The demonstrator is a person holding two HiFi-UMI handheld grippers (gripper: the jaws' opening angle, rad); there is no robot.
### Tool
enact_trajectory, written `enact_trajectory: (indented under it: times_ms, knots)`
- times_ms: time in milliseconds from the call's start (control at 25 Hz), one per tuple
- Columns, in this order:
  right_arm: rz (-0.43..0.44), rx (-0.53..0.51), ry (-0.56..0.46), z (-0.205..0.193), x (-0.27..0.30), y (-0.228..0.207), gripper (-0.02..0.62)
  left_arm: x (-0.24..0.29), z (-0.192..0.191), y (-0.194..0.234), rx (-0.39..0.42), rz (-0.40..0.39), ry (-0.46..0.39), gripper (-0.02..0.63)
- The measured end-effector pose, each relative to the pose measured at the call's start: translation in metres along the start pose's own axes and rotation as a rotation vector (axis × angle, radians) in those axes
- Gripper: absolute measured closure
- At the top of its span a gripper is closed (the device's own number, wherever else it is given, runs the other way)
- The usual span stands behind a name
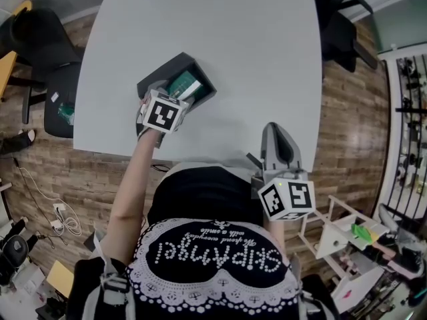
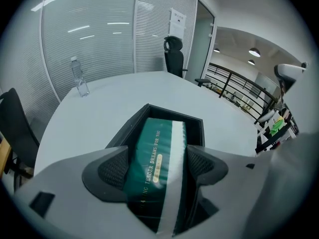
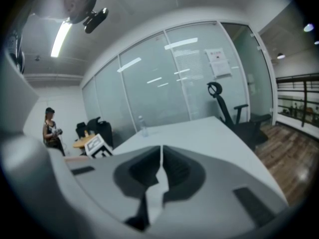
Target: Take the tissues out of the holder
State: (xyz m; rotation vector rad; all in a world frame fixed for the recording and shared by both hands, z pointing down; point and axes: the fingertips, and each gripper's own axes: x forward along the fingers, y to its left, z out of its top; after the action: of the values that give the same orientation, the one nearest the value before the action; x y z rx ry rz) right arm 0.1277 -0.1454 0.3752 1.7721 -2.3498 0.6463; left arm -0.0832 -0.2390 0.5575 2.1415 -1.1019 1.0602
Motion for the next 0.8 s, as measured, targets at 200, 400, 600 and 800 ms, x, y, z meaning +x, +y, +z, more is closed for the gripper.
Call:
enact_trajectory:
  times_ms: [200, 400, 600, 800]
  knots:
    - [0.005, -0.002, 0.004, 0.0, 0.0, 0.002, 0.56, 0.0, 0.007, 0.008, 0.015, 0.012, 0.013, 0.249]
    - [0.016, -0.009, 0.012, 0.0, 0.001, 0.006, 0.56, 0.004, 0.009, 0.007, 0.001, -0.018, 0.058, 0.25]
    - [0.025, -0.016, 0.014, 0.0, 0.003, 0.012, 0.56, 0.005, 0.008, 0.007, 0.004, -0.008, 0.071, 0.25]
    - [0.032, -0.026, 0.009, 0.002, 0.004, 0.014, 0.559, 0.007, 0.011, 0.006, 0.026, 0.005, 0.058, 0.253]
